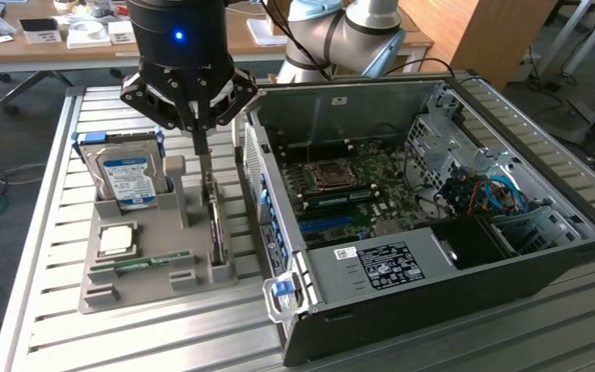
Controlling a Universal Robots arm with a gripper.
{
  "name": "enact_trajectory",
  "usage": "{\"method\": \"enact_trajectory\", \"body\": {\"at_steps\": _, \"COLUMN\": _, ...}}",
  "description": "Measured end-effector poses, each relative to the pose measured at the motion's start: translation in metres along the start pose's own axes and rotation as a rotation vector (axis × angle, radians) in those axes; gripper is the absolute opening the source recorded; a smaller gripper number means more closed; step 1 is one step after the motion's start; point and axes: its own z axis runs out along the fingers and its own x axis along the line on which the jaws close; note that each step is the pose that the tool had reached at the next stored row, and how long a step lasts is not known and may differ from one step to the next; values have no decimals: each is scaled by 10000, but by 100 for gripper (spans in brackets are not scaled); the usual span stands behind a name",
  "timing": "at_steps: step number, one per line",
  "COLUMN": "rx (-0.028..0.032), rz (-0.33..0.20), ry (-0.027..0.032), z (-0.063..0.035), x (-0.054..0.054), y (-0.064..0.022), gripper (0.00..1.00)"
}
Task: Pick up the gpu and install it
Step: 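Pick up the gpu and move the gpu toward the slot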
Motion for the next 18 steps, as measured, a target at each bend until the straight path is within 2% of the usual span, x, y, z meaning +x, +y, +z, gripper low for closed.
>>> {"method": "enact_trajectory", "body": {"at_steps": 10, "rx": 0, "rz": 0, "ry": 0, "z": 0, "x": 0, "y": 0, "gripper": 12}}
{"method": "enact_trajectory", "body": {"at_steps": 12, "rx": 0, "rz": 0, "ry": 0, "z": 0, "x": 0, "y": 0, "gripper": 24}}
{"method": "enact_trajectory", "body": {"at_steps": 13, "rx": -1, "rz": 0, "ry": 0, "z": 0, "x": 0, "y": 0, "gripper": 24}}
{"method": "enact_trajectory", "body": {"at_steps": 15, "rx": 0, "rz": 0, "ry": 0, "z": 0, "x": 0, "y": 0, "gripper": 35}}
{"method": "enact_trajectory", "body": {"at_steps": 18, "rx": 0, "rz": 0, "ry": 0, "z": 0, "x": 0, "y": 0, "gripper": 41}}
